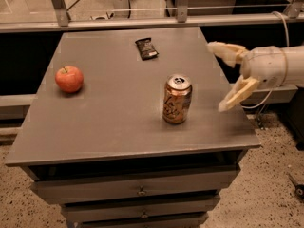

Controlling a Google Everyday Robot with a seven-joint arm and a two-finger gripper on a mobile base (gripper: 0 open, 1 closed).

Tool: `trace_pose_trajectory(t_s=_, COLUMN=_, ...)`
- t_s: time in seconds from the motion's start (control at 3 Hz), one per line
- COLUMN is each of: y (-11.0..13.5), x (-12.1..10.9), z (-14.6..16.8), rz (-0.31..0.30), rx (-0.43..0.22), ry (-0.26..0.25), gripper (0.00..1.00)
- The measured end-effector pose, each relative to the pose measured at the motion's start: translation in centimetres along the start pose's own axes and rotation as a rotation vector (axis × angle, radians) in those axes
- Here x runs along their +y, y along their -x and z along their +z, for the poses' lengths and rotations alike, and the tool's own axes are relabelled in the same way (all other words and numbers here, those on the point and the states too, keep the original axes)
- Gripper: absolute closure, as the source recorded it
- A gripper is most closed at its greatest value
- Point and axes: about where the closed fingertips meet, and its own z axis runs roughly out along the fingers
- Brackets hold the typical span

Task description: Place orange can upright

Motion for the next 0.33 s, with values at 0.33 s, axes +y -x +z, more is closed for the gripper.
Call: trace_pose_trajectory(t_s=0.33, y=1.73, x=-1.56, z=-3.02, rz=-0.048, rx=0.006, ry=-0.058, gripper=0.0)
